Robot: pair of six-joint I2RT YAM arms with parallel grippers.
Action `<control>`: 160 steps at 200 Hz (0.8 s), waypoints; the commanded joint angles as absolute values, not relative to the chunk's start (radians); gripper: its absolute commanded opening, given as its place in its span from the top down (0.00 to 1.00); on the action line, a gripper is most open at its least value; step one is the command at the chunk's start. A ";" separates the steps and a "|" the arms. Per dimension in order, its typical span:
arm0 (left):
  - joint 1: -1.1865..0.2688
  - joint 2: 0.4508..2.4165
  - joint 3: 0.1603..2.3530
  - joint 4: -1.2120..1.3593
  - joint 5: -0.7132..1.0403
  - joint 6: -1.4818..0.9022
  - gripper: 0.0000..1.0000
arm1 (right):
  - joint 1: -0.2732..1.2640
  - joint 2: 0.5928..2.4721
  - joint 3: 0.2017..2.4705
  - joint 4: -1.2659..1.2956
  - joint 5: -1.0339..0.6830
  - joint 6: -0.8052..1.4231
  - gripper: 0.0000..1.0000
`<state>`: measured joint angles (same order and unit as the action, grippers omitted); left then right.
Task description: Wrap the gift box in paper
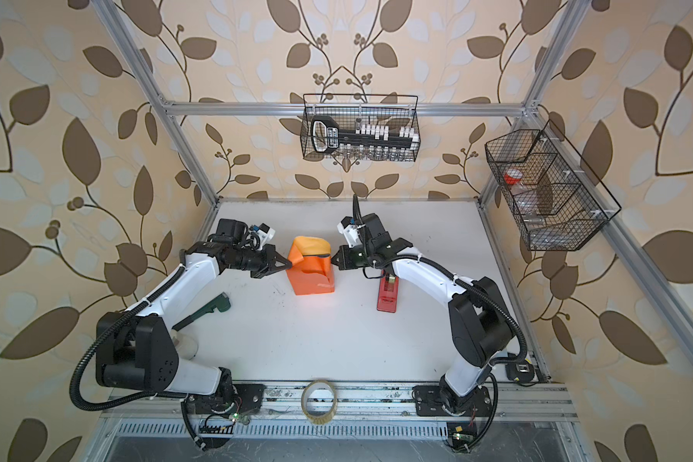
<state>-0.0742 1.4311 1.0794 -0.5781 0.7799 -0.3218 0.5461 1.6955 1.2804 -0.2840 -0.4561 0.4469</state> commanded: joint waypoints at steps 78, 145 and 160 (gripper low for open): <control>-0.052 1.377 1.212 -0.732 0.803 -0.224 1.00 | 0.642 1.785 1.933 -0.962 -0.238 0.139 0.99; -0.069 1.362 1.552 -1.045 0.695 0.144 0.88 | 0.710 2.084 2.305 -1.168 -0.138 0.008 0.99; -0.098 1.363 1.592 -1.085 0.685 0.263 0.75 | 0.716 2.151 2.379 -1.198 -0.105 0.006 0.99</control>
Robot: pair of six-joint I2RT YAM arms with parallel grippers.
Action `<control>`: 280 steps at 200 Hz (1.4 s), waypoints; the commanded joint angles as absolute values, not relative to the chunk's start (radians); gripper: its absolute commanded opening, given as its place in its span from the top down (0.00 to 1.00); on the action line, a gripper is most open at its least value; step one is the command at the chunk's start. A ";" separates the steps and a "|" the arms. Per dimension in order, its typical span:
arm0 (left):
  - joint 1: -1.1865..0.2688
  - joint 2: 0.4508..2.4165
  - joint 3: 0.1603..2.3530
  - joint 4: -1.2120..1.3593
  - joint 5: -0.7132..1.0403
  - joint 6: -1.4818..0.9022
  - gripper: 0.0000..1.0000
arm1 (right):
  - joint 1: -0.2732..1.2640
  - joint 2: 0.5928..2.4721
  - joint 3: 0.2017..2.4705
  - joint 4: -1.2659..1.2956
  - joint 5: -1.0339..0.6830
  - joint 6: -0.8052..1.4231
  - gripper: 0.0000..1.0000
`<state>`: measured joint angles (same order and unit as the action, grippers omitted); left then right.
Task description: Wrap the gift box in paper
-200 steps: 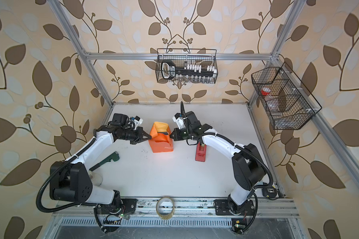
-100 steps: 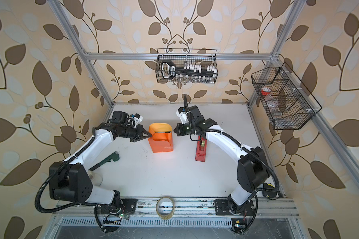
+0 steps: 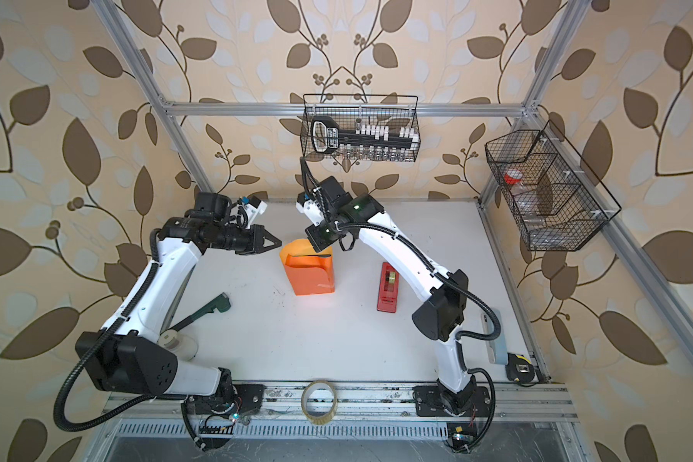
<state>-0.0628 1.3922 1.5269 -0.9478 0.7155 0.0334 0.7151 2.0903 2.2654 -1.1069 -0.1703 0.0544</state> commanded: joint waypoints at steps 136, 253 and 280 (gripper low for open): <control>-0.242 1.431 1.675 -1.298 0.680 1.068 0.15 | 0.735 2.249 2.330 -1.226 -0.106 -0.052 1.00; -0.277 1.482 1.600 -1.255 0.591 1.207 0.10 | 0.699 2.155 2.256 -1.194 -0.390 -0.065 1.00; -0.297 1.498 1.601 -1.242 0.586 1.210 0.09 | 0.680 2.105 2.225 -1.182 -0.473 -0.057 1.00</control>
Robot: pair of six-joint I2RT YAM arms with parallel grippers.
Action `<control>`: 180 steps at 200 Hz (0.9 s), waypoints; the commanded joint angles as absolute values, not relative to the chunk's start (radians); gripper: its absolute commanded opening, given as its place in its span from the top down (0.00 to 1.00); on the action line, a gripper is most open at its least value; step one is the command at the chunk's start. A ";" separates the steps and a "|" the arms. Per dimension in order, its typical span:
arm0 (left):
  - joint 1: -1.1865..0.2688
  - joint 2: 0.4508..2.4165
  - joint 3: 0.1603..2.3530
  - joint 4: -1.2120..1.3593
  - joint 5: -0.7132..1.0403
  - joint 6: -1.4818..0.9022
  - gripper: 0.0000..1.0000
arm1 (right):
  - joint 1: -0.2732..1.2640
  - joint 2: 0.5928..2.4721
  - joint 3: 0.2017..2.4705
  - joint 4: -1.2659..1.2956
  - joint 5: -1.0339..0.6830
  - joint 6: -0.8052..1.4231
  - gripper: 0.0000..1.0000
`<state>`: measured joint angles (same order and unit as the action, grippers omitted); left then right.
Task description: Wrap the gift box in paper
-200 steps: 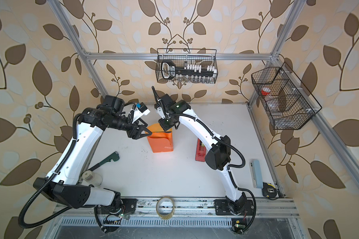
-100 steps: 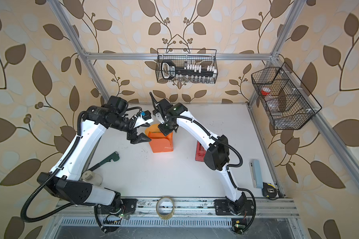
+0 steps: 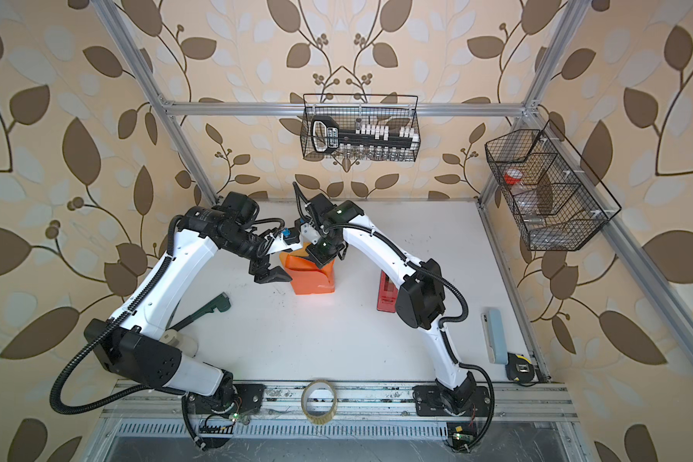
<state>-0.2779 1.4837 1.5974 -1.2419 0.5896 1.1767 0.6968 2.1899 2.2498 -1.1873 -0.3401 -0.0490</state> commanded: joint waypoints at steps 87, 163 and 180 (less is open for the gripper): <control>-0.391 1.588 1.603 -1.157 0.563 1.231 0.01 | 0.616 1.910 2.092 -1.123 -0.446 -0.001 1.00; -0.446 1.720 1.630 -1.077 0.522 1.218 0.01 | 0.411 1.439 1.388 -0.677 -0.462 0.147 1.00; -0.449 1.737 1.636 -1.067 0.516 1.225 0.01 | 0.397 1.408 1.319 -0.658 -0.474 0.145 1.00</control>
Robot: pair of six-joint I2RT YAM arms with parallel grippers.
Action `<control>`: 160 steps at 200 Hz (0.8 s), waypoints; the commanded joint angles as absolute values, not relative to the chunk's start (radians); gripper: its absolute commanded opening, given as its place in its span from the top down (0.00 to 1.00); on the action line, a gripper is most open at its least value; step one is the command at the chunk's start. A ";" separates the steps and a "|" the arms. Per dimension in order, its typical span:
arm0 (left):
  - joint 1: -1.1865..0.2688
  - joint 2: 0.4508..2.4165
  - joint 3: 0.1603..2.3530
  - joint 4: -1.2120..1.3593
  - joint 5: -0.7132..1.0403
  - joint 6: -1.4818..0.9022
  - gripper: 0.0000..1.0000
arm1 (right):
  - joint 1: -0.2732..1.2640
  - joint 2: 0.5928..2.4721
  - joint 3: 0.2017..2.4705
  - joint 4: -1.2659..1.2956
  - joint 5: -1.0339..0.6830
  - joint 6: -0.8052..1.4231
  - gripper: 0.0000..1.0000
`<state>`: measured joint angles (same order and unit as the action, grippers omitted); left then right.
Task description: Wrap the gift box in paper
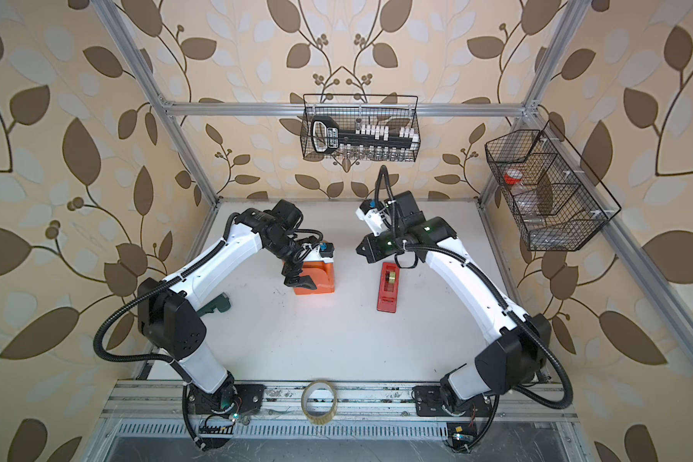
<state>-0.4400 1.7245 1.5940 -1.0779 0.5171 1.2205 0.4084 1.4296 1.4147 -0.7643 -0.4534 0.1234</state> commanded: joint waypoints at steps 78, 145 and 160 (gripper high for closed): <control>-0.457 1.678 1.697 -1.147 0.479 1.227 0.02 | 0.394 1.406 1.215 -0.629 -0.483 0.141 1.00; -0.459 1.730 1.653 -1.067 0.501 1.253 0.01 | 0.420 1.437 1.215 -0.600 -0.504 0.152 1.00; -0.460 1.740 1.652 -1.062 0.510 1.255 0.03 | 0.423 1.437 1.202 -0.598 -0.501 0.153 1.00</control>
